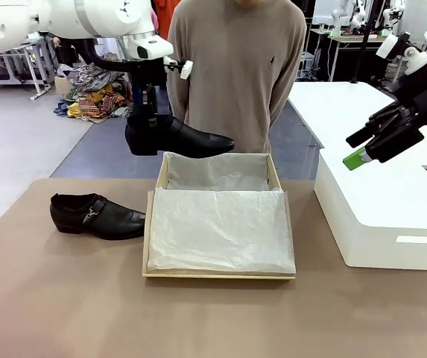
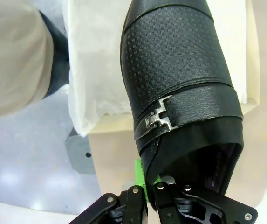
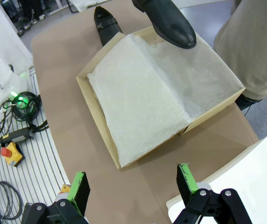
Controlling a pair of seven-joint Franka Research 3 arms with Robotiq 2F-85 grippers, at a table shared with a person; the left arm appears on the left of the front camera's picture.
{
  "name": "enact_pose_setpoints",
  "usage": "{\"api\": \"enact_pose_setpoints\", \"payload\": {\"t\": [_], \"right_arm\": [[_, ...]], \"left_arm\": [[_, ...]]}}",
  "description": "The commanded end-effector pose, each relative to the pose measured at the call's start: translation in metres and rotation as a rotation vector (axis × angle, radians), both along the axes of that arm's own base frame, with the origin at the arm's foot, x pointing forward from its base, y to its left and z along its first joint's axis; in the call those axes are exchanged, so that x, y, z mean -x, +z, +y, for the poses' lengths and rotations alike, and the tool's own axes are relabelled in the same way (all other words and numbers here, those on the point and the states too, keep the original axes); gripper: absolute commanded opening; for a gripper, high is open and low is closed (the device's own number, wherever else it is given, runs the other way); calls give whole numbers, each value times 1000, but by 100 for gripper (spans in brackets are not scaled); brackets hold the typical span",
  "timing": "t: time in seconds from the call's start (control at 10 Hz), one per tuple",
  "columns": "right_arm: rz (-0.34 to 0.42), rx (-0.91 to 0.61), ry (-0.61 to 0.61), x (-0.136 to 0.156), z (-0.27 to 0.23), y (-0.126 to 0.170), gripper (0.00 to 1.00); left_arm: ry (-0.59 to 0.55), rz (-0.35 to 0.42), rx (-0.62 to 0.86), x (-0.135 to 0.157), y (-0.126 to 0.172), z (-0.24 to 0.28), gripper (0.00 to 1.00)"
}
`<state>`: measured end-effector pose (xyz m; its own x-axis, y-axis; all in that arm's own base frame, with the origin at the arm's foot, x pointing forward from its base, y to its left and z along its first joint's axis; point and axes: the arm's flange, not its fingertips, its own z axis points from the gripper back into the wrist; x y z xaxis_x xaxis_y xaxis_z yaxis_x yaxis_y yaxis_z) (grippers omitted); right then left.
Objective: Pack the shoes into the box.
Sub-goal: Place one shoe of the Shoes into the Shoes Box.
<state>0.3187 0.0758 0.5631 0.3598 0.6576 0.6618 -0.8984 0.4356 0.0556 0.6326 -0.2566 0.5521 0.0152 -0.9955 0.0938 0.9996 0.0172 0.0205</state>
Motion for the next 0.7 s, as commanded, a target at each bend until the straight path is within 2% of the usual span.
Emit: {"api": "enact_pose_setpoints", "payload": {"t": [0.0,0.2,0.5,0.6], "right_arm": [[-6,-25,16,-1,2,1,100],[-6,-25,16,-1,2,1,100],[-6,-25,16,-1,2,1,100],[-6,-25,16,-1,2,1,100]], "left_arm": [[25,4,29,-5,5,-33,0],[46,26,59,-12,-7,-59,0],[22,-26,34,-27,-35,-87,0],[22,-16,31,-31,-41,-90,0]]}}
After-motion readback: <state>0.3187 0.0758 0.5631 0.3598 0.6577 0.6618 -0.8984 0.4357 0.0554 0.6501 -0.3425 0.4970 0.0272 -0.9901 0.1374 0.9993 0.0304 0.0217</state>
